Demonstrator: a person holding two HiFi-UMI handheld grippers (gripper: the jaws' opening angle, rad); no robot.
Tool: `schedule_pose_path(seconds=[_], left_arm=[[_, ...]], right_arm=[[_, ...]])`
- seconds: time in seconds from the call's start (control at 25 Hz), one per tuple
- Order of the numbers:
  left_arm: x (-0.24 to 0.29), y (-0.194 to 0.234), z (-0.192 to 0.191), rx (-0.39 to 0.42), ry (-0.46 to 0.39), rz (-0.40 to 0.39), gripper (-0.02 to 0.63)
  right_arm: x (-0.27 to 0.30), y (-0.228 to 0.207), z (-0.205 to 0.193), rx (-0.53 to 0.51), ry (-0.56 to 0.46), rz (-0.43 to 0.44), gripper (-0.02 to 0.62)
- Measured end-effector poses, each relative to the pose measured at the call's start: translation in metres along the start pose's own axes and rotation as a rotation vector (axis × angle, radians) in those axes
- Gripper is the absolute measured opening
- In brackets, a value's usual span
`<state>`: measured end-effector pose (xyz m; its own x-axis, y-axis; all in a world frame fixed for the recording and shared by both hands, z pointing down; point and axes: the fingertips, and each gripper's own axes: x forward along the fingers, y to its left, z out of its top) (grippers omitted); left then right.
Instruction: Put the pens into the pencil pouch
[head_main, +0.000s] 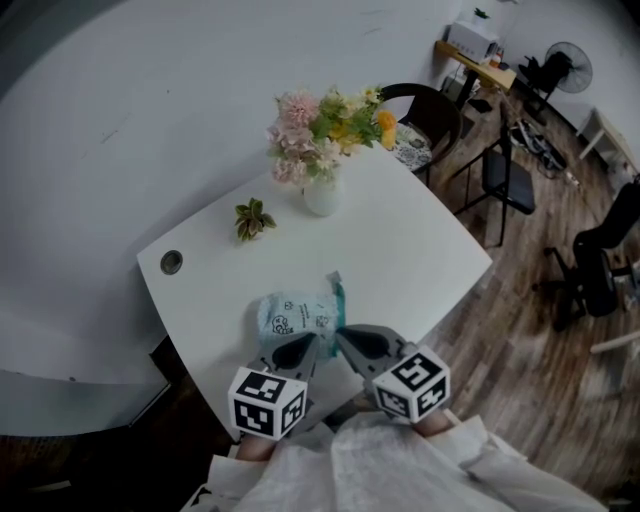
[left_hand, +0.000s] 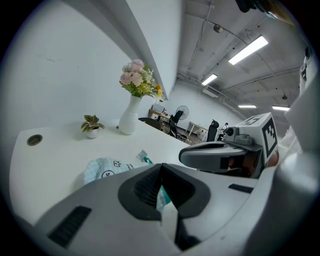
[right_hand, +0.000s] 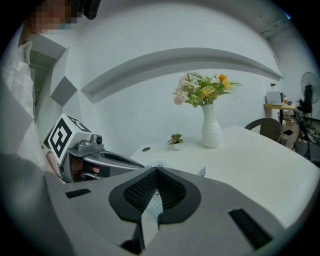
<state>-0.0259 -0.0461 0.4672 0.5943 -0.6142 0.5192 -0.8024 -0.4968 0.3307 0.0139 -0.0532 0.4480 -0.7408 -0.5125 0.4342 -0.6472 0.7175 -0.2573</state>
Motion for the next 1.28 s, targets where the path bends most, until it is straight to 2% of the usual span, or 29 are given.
schedule_pose_path(seconds=[0.76,1.0,1.28], left_arm=[[0.000,-0.008,-0.004,0.003,0.011,-0.023,0.008],[-0.001,-0.010,-0.008,0.006,0.026,-0.025,0.008],[-0.002,-0.011,-0.011,0.011,0.043,-0.035,0.008]], right_arm=[[-0.004,0.004,-0.007,-0.017,0.015,0.000,0.006],[-0.004,0.003,-0.014,0.005,0.025,-0.009,0.006],[-0.002,0.009,-0.013,0.007,0.024,0.014,0.006]])
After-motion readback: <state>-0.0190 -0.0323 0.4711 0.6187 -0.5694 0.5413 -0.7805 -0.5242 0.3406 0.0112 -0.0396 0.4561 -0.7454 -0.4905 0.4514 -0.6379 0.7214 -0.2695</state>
